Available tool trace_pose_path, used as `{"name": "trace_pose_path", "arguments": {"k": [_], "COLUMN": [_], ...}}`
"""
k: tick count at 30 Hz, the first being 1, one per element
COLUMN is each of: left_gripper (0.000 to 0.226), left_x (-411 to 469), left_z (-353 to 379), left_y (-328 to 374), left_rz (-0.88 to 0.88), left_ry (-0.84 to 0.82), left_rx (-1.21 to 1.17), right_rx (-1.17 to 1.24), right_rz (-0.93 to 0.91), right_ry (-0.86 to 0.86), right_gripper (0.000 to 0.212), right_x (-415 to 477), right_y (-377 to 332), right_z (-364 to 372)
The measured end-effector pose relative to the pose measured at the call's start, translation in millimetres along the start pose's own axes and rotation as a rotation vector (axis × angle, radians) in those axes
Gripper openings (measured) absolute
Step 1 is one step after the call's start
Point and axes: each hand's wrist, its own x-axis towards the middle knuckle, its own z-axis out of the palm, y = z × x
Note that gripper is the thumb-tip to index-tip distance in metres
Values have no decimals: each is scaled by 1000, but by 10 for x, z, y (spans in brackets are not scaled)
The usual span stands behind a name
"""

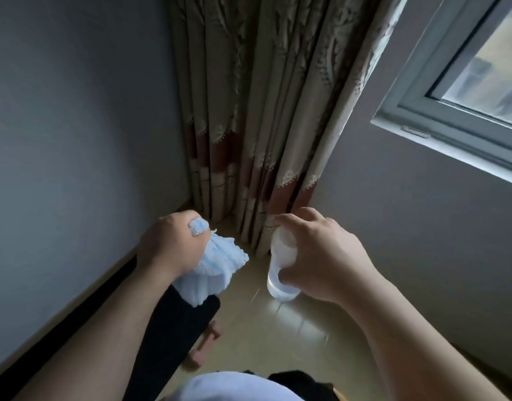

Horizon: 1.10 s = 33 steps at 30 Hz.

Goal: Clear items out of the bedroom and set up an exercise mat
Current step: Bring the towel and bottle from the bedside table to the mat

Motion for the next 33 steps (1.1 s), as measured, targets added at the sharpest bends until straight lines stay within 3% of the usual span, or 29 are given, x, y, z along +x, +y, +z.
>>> {"name": "trace_pose_path", "arguments": {"k": [6, 13, 19, 25, 29, 33], "left_gripper": [17, 24, 54, 37, 25, 31], "left_x": [767, 1136, 1433, 1717, 1928, 2152], "left_z": [281, 651, 922, 1163, 1391, 1655], "left_y": [60, 103, 310, 97, -128, -291], "left_rz": [-151, -597, -833, -902, -1044, -1227], "left_ry": [45, 195, 319, 370, 378, 436], "left_rx": [31, -109, -68, -141, -193, -326], "right_rx": [21, -55, -67, -116, -120, -164], "right_rz": [-205, -549, -775, -863, -898, -979], "right_ry": [-69, -180, -244, -334, -363, -376], "right_gripper": [78, 79, 79, 74, 80, 78], "right_x": [1389, 2849, 3792, 4488, 4855, 5149], "right_y": [357, 500, 376, -92, -410, -623], "right_z": [-80, 24, 1, 327, 605, 908]}}
